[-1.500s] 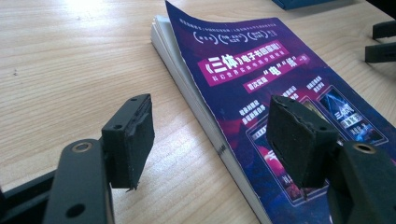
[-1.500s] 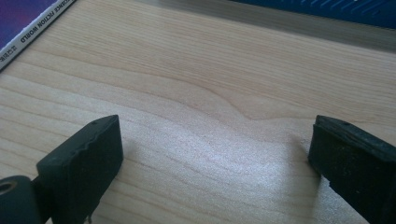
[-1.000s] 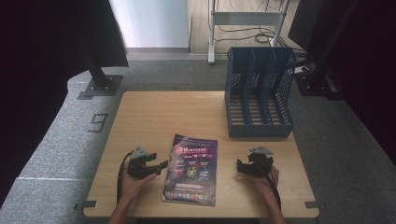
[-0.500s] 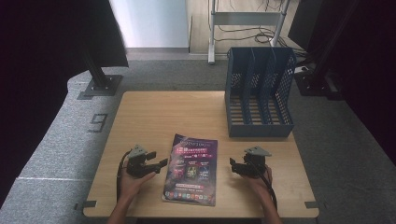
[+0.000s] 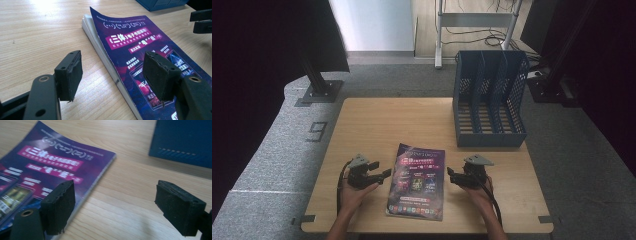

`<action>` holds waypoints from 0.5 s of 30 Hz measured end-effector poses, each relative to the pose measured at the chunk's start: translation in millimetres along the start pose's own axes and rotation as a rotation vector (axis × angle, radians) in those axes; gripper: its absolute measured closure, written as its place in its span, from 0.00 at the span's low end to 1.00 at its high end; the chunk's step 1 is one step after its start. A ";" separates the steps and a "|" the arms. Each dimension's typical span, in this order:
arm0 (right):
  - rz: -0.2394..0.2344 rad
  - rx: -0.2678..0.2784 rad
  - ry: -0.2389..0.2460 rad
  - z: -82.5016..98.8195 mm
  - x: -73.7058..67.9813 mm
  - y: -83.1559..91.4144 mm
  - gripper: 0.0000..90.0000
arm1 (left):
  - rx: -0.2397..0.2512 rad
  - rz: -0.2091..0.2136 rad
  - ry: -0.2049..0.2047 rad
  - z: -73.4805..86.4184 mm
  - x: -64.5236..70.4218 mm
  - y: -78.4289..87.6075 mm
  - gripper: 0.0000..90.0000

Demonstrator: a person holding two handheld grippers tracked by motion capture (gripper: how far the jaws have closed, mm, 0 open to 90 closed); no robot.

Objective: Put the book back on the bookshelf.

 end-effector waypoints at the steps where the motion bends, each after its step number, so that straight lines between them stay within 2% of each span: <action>1: -0.007 0.004 0.000 -3.0 -4.7 -1.5 0.18 | 0.001 0.002 0.001 -0.6 0.1 0.3 0.36; 3: -0.016 0.006 -0.004 -6.6 -9.0 -2.4 0.18 | 0.008 0.004 0.002 -2.2 -0.2 1.5 0.36; 5: -0.043 0.033 -0.043 -12.5 -14.3 -2.0 0.21 | 0.017 0.008 0.009 -3.2 0.6 2.8 0.36; 6: -0.052 0.034 -0.045 -14.2 -16.8 -2.5 0.20 | 0.017 0.011 0.007 -3.4 1.4 3.2 0.36; 8: -0.043 0.025 -0.011 -17.4 -22.5 -3.5 0.20 | 0.017 0.014 0.005 -3.6 2.2 3.2 0.36; 9: -0.048 0.027 -0.008 -18.8 -25.3 -4.0 0.20 | 0.018 0.015 0.003 -4.1 3.3 3.0 0.36; 15: -0.076 0.030 -0.024 -16.1 -34.9 -12.7 0.20 | 0.008 0.018 -0.007 -3.9 6.0 -0.1 0.36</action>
Point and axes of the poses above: each handheld gripper's, and its own axes: y roughly backward along the jaws, z roughly out of its underside, x roughly to its right, the point moved 7 cm from there along -y, roughly forward along the jaws
